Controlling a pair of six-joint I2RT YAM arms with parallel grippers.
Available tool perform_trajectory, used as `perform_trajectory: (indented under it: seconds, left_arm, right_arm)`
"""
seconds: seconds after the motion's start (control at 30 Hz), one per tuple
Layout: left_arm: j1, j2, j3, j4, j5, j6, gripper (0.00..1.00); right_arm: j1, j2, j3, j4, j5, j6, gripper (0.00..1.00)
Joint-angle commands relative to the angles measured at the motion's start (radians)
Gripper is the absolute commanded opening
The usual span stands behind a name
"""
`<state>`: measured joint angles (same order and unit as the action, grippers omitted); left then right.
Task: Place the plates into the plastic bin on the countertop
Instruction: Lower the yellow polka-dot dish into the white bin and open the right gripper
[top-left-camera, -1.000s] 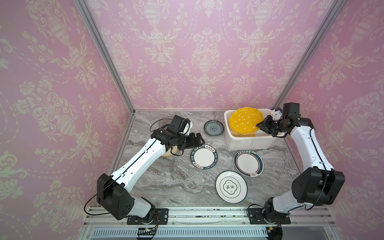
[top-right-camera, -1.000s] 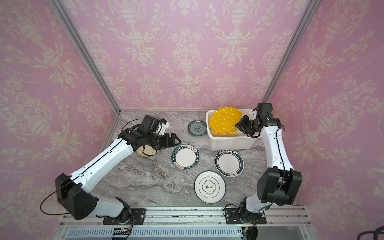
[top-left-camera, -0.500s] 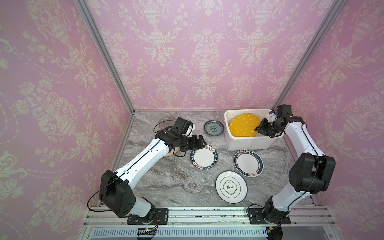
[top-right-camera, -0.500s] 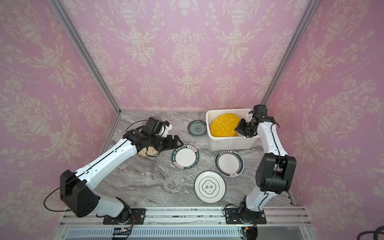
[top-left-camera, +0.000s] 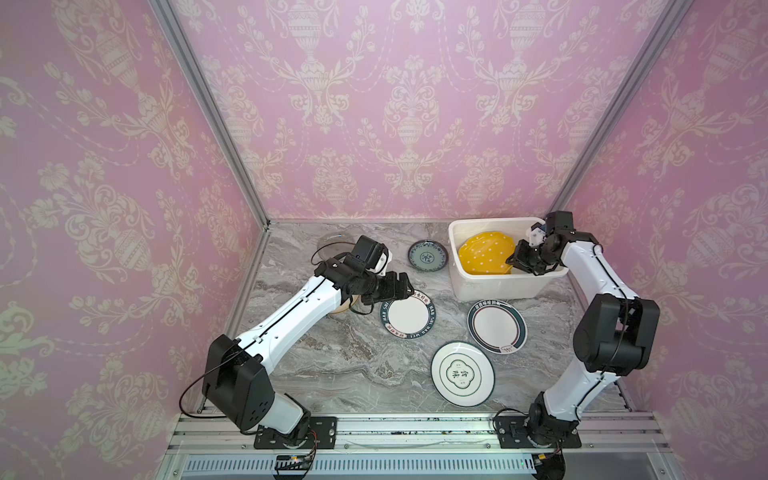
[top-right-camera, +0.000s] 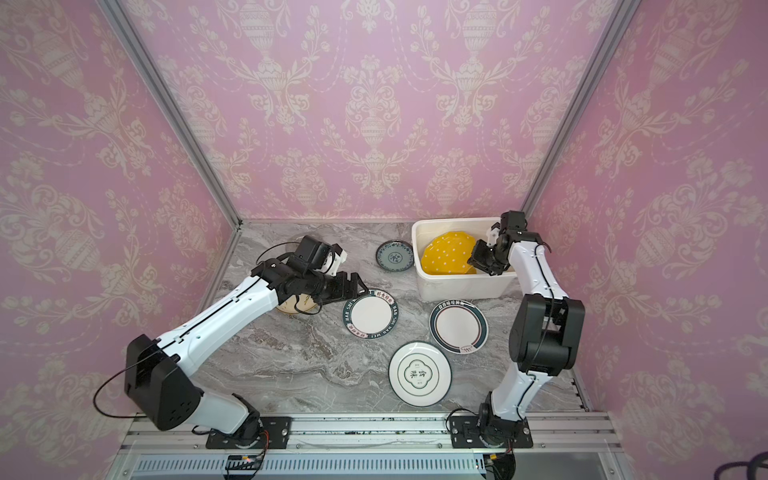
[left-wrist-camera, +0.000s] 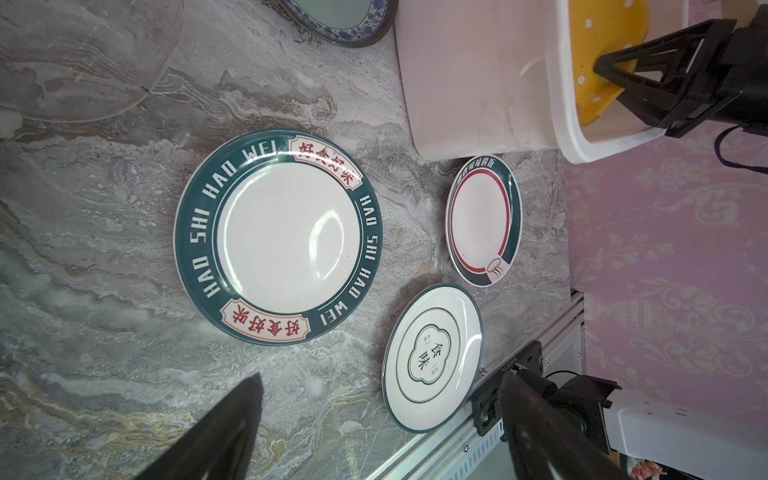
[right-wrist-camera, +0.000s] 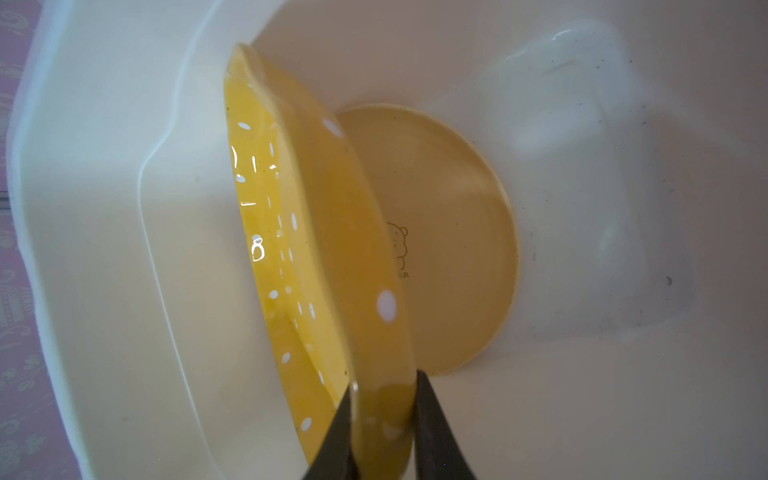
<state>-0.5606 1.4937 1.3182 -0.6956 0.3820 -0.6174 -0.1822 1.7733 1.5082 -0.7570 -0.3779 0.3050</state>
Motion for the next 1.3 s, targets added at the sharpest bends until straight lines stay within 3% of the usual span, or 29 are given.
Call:
perform_trajectory:
  seconds: [0.0, 0.73, 1.07, 1.27]
  left_arm:
    - [-0.005, 0.009, 0.012, 0.001, -0.020, 0.022, 0.91]
    - [-0.007, 0.048, 0.065, -0.048, -0.029, 0.038, 0.91]
    - [-0.007, 0.054, 0.049, -0.038, -0.026, 0.038, 0.91]
    - [-0.007, 0.070, 0.051, -0.027, -0.023, 0.039, 0.91]
  right_arm:
    - [0.014, 0.010, 0.024, 0.039, -0.022, -0.034, 0.00]
    - [0.052, 0.115, 0.039, 0.021, 0.064, -0.074, 0.00]
    - [0.052, 0.141, 0.046, 0.012, 0.116, -0.076, 0.06]
    - [0.058, 0.168, 0.056, 0.003, 0.143, -0.076, 0.17]
